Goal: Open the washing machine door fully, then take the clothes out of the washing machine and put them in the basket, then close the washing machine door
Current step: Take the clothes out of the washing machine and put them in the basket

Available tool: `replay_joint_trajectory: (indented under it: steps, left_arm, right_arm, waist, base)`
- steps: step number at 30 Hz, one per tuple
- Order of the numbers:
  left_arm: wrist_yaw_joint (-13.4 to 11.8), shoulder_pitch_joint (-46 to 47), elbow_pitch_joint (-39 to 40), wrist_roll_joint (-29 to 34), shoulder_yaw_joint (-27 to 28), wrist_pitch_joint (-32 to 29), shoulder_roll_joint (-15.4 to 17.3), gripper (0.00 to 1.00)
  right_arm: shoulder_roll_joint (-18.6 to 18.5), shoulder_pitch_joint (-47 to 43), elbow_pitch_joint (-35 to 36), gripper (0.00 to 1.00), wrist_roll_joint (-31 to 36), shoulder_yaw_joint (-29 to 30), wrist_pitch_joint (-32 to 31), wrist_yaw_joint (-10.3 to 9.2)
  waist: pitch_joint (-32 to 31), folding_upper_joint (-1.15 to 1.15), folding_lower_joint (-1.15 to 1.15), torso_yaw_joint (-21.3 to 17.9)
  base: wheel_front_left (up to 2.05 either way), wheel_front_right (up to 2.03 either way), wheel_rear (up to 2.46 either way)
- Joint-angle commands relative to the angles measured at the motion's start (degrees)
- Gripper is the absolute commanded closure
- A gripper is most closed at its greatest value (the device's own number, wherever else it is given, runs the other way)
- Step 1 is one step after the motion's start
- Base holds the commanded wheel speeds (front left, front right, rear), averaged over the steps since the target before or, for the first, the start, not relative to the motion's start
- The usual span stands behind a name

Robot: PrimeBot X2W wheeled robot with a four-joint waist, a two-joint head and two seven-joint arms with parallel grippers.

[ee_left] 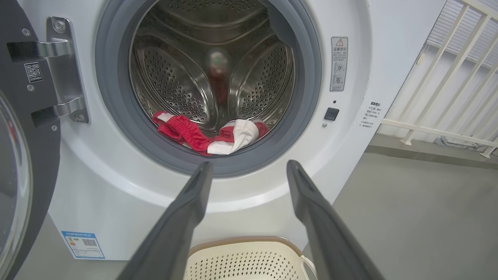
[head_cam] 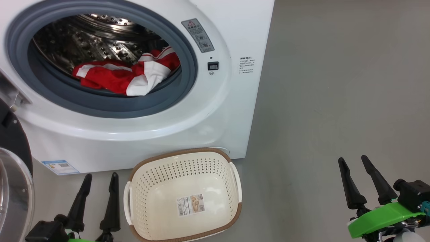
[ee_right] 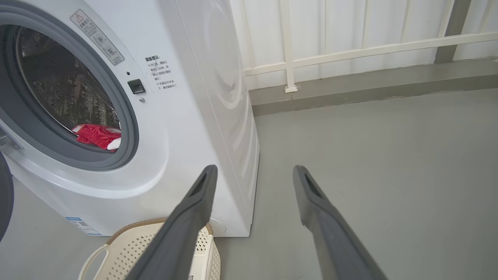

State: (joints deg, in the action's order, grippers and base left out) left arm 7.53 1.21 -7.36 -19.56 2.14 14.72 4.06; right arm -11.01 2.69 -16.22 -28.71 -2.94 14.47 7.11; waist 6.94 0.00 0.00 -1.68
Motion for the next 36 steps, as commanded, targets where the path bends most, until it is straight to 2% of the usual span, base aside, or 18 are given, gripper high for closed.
replay_joint_trajectory:
  steps: [1,15,22,29,36]
  left_arm:
    - [-0.04,1.87,1.69,0.17,2.07,0.28,0.67,0.00]
    - [-0.04,2.36,1.00,0.64,2.28,0.28,0.46,0.00]
    - [-0.04,4.88,-1.09,1.17,0.68,0.28,1.26,0.00]
    - [-0.04,13.97,-6.62,3.09,-0.28,0.28,2.77,0.00]
    - [-0.04,27.21,-18.03,4.11,-2.25,0.28,4.28,0.00]
  right_arm:
    - [-0.98,1.68,1.62,0.00,0.03,-1.33,0.52,0.37]
    - [-0.91,2.21,1.79,0.00,0.01,-1.22,0.52,0.37]
    - [-0.51,3.47,2.01,0.00,0.02,-1.39,0.52,0.37]
    - [0.33,5.02,2.36,0.00,0.05,-1.50,0.52,0.37]
    - [1.41,7.36,2.63,0.00,0.03,-1.97,0.52,0.37]
  waist:
    - [0.07,0.00,0.00,0.04]
    - [1.25,0.00,0.00,0.05]
    - [3.40,0.00,0.00,-0.55]
    - [7.27,0.00,0.00,-1.59]
    - [11.77,0.00,0.00,-3.39]
  base:
    - [0.36,-0.36,0.00]
    - [0.02,-0.02,0.00]
    - [0.00,0.00,0.00]
    - [0.00,0.00,0.00]
    - [0.00,0.00,0.00]
